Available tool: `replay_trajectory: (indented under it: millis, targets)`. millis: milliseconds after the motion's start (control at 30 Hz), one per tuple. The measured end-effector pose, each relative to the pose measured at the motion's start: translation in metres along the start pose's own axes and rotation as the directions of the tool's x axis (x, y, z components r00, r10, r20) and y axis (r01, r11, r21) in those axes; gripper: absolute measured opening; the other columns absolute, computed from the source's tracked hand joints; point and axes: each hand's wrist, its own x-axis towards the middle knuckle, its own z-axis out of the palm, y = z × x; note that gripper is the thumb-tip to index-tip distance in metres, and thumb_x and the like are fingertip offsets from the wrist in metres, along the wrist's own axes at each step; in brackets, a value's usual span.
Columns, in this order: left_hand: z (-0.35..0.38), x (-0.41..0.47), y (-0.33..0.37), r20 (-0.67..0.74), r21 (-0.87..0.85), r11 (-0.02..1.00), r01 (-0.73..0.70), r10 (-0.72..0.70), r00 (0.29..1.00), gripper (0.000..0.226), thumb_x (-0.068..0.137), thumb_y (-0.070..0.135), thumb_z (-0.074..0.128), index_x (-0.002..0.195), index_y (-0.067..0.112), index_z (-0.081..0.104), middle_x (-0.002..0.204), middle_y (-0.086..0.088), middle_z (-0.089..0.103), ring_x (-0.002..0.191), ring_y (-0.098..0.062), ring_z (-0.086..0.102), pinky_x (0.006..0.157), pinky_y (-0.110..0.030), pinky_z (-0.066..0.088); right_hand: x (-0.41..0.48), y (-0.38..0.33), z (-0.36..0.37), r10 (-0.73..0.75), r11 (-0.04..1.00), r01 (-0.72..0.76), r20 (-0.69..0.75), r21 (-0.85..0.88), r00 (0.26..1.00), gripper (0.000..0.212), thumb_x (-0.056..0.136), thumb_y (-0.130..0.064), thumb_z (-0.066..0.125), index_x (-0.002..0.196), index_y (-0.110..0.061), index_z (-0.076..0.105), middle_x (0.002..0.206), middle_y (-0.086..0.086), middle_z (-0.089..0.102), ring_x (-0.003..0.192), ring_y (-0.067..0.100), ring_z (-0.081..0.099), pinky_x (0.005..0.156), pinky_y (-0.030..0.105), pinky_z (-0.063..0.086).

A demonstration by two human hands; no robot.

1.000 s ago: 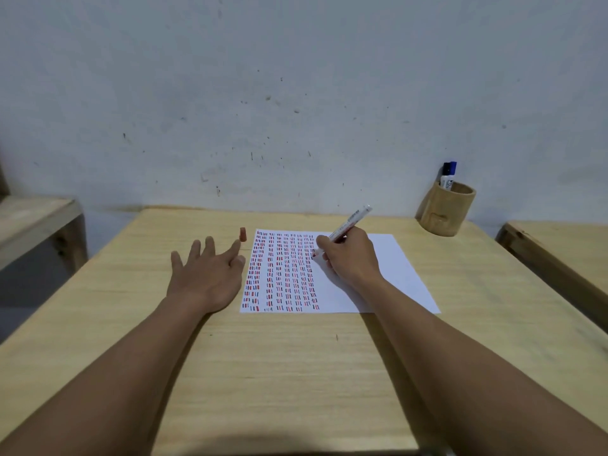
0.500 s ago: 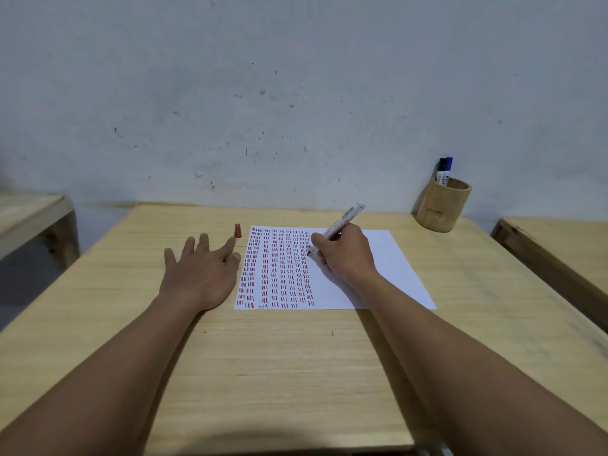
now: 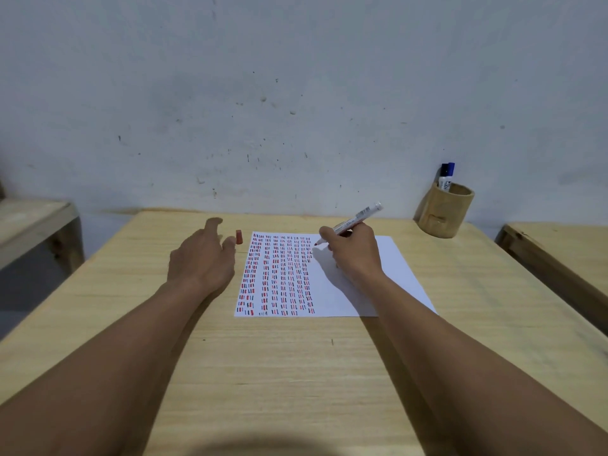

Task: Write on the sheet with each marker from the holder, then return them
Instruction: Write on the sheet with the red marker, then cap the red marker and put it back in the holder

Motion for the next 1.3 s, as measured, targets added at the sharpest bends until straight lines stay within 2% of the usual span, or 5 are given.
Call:
replay_trajectory:
  millis: [133, 300, 600, 800, 1300]
  targets:
    - [-0.002, 0.023, 0.007, 0.064, 0.021, 0.984, -0.175, 0.174, 0.983, 0.053, 0.104, 0.031, 0.045, 0.156, 0.028, 0.032, 0.133, -0.015, 0.06, 0.126, -0.034, 0.054, 0.097, -0.043, 0.045, 0.003, -0.007, -0.007, 0.014, 0.99, -0.02, 0.037, 0.142, 0.999, 0.021, 0.086, -0.027, 0.075, 0.092, -0.007, 0.072, 0.069, 0.004, 0.064, 0.054, 0.017, 0.054, 0.056, 0.032, 0.047]
    - [0.008, 0.036, 0.001, 0.037, 0.079, 0.972, -0.22, 0.217, 0.975, 0.028, 0.098, 0.01, 0.058, 0.121, 0.014, 0.073, 0.114, -0.009, 0.075, 0.106, -0.027, 0.069, 0.086, -0.033, 0.05, -0.002, -0.02, -0.014, 0.134, 0.894, -0.167, 0.108, 0.416, 0.985, 0.017, 0.093, -0.016, 0.065, 0.082, -0.003, 0.069, 0.067, 0.006, 0.06, 0.052, 0.015, 0.053, 0.048, 0.025, 0.049]
    - [-0.017, 0.017, 0.046, -0.087, -0.374, 0.917, -0.141, 0.117, 0.989, 0.009, 0.092, 0.016, 0.068, 0.096, 0.018, 0.076, 0.087, 0.005, 0.077, 0.09, -0.013, 0.069, 0.076, -0.024, 0.046, -0.012, -0.035, -0.02, 0.143, 0.822, -0.216, 0.176, 0.527, 0.974, 0.011, 0.089, -0.016, 0.074, 0.085, -0.006, 0.073, 0.065, 0.0, 0.062, 0.053, 0.009, 0.055, 0.051, 0.021, 0.052]
    - [-0.019, -0.003, 0.082, 0.092, -0.711, 0.702, 0.041, 0.034, 0.995, 0.009, 0.094, 0.019, 0.068, 0.099, 0.02, 0.075, 0.097, 0.001, 0.079, 0.085, -0.017, 0.067, 0.072, -0.031, 0.049, -0.019, -0.041, -0.024, 0.146, 0.751, -0.243, 0.204, 0.614, 0.968, 0.011, 0.088, -0.015, 0.077, 0.088, -0.004, 0.073, 0.067, 0.002, 0.063, 0.056, 0.009, 0.058, 0.053, 0.02, 0.054]
    - [-0.029, -0.024, 0.157, 0.202, -0.833, 0.532, 0.153, 0.033, 0.979, 0.009, 0.094, 0.02, 0.069, 0.098, 0.016, 0.077, 0.1, -0.004, 0.078, 0.088, -0.014, 0.068, 0.077, -0.03, 0.054, -0.028, -0.067, -0.078, 0.064, 0.758, -0.168, 0.186, 0.63, 0.981, 0.012, 0.089, -0.016, 0.077, 0.09, -0.005, 0.073, 0.07, 0.003, 0.065, 0.057, 0.008, 0.06, 0.055, 0.02, 0.053]
